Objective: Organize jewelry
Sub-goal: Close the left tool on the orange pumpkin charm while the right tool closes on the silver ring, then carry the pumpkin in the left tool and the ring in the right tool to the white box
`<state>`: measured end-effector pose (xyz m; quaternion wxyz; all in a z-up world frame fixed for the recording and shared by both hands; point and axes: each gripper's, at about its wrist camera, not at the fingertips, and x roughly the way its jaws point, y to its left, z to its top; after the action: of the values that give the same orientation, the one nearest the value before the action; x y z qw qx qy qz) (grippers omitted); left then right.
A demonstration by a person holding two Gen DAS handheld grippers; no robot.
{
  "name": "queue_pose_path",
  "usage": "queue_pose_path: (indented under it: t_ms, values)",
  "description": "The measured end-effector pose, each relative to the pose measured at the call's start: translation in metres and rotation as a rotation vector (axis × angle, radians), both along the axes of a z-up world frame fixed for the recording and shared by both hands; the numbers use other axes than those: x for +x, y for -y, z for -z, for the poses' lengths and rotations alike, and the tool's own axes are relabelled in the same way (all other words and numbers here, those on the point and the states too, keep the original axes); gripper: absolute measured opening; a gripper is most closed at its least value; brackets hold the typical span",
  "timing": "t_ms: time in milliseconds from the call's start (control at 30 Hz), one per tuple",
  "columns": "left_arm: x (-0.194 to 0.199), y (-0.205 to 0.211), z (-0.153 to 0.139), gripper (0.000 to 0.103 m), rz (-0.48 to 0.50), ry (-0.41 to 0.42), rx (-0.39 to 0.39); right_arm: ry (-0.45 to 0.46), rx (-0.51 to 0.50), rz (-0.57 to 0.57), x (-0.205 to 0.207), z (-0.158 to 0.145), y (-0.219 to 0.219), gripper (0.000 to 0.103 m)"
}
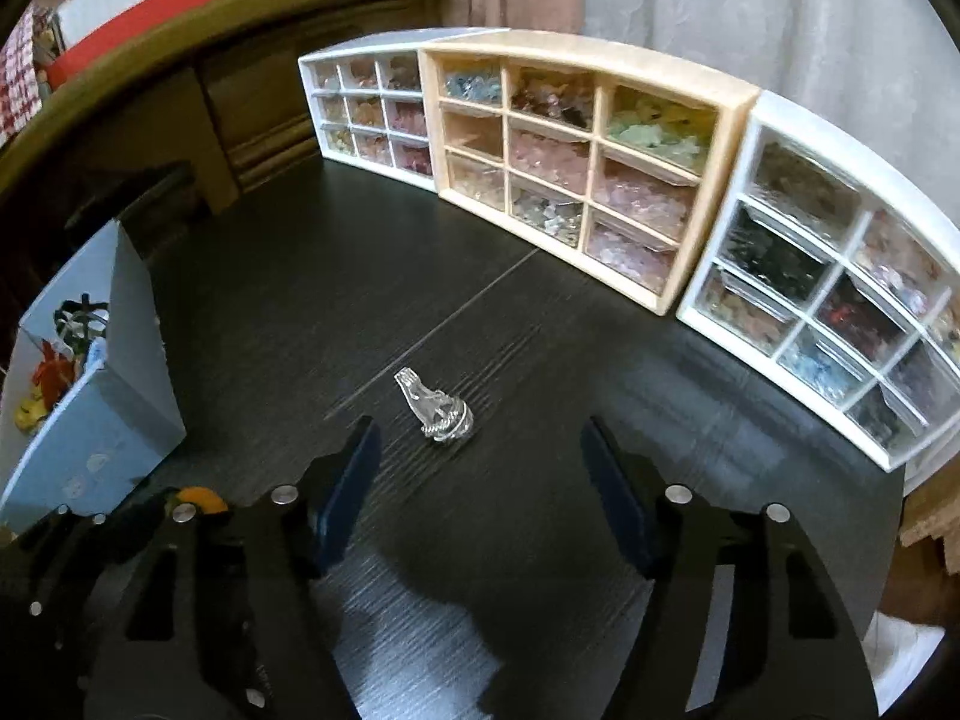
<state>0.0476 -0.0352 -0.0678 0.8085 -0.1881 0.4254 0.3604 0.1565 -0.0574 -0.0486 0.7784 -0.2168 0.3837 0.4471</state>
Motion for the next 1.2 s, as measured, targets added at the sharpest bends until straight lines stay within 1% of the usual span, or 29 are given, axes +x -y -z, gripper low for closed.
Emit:
queue_pose_path:
  t_ms: [33, 100, 167, 200, 333, 400, 467, 733, 867, 967, 1033, 1133, 1200]
  values:
    - [0.000, -0.001, 0.000, 0.052, 0.003, 0.000, -0.001, 0.005, -0.013, -0.013, 0.000, 0.002, -0.003, 0.060]
    - [0.000, -0.003, 0.000, 0.048, 0.008, 0.004, -0.003, 0.015, -0.045, -0.036, -0.001, 0.006, -0.010, 0.048]
    - [-0.002, -0.004, 0.000, 0.045, 0.015, 0.005, -0.005, 0.034, -0.063, -0.040, -0.003, 0.009, -0.014, 0.041]
    - [-0.002, -0.005, -0.001, 0.044, 0.017, 0.006, -0.006, 0.038, -0.069, -0.039, -0.004, 0.010, -0.015, 0.039]
    - [-0.003, -0.008, -0.001, 0.043, 0.023, 0.008, -0.022, 0.033, -0.054, -0.031, -0.004, 0.011, -0.020, 0.037]
    - [-0.003, -0.009, -0.002, 0.039, 0.027, 0.011, -0.025, 0.031, -0.050, -0.039, -0.006, 0.011, -0.021, 0.027]
    - [-0.004, -0.010, -0.002, 0.035, 0.037, 0.017, -0.028, 0.030, -0.046, -0.045, -0.008, 0.012, -0.023, 0.022]
    - [-0.004, -0.007, -0.002, 0.032, 0.081, 0.034, -0.045, 0.025, -0.037, -0.029, -0.016, 0.011, -0.020, 0.021]
    - [-0.007, -0.008, -0.005, 0.032, 0.107, 0.042, -0.064, 0.035, -0.011, 0.015, -0.021, 0.002, -0.017, 0.021]
    - [-0.011, -0.008, -0.013, 0.032, 0.120, 0.062, -0.052, 0.049, 0.006, 0.089, -0.024, -0.008, -0.010, 0.021]
    - [-0.014, -0.008, -0.021, 0.032, 0.126, 0.079, -0.045, 0.032, 0.063, 0.152, -0.028, -0.016, 0.000, 0.021]
    - [-0.022, -0.010, -0.040, 0.032, 0.153, 0.123, -0.043, 0.013, 0.080, 0.249, -0.035, -0.023, 0.009, 0.021]
    - [-0.024, -0.009, -0.055, 0.032, 0.215, 0.122, -0.031, -0.017, 0.129, 0.303, -0.042, -0.032, 0.017, 0.021]
